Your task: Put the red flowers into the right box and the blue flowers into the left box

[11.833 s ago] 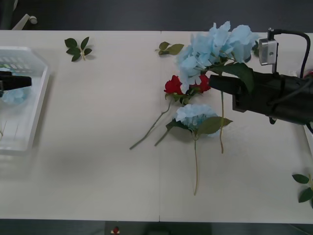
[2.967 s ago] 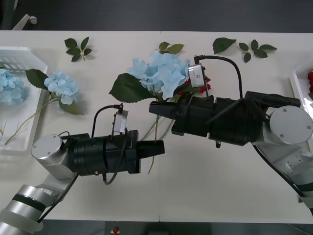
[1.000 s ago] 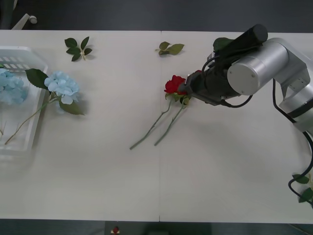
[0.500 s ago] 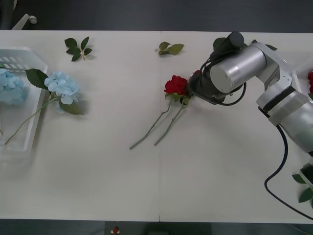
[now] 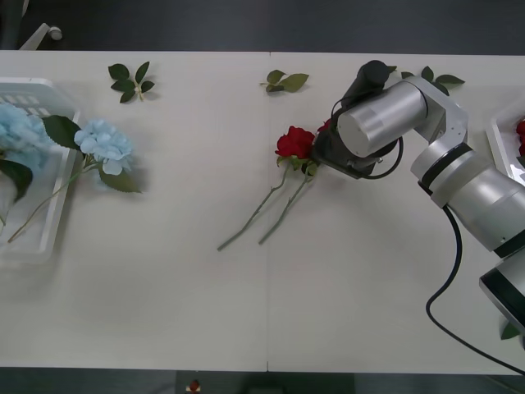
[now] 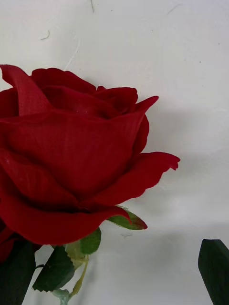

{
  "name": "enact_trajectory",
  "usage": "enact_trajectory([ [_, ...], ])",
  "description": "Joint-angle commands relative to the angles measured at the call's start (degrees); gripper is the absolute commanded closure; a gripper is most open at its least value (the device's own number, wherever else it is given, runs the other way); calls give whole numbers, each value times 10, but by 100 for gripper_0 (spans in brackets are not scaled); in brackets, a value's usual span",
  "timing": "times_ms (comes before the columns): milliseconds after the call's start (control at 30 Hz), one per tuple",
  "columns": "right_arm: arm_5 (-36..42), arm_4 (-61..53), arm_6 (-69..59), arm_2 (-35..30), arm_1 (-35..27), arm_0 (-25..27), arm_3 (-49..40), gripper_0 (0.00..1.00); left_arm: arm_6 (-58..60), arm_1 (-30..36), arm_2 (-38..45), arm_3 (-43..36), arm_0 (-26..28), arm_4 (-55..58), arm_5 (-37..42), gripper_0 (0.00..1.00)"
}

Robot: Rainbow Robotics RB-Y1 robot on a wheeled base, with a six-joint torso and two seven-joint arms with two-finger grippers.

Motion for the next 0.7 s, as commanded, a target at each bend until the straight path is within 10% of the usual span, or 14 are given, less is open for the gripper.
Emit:
enact_trajectory([
  [33,-12,9,-19,3,18,-27,18,0,-24,9,20,-8,3,27,41,24],
  [400,-47,28,-20,3,62,-63,108,0,7,12,67,-193,14,85,222,12],
  [433,-48,28,-19,3,63,-63,111,7,18,12,64,-203,11,85,226,12],
  [567,-48,28,-19,3,66,-66,115,95,99,12,23,-257,-27,71,237,12],
  [700,-48,29,-20,3,66,-66,115,100,166,12,-41,-275,-83,37,237,12],
])
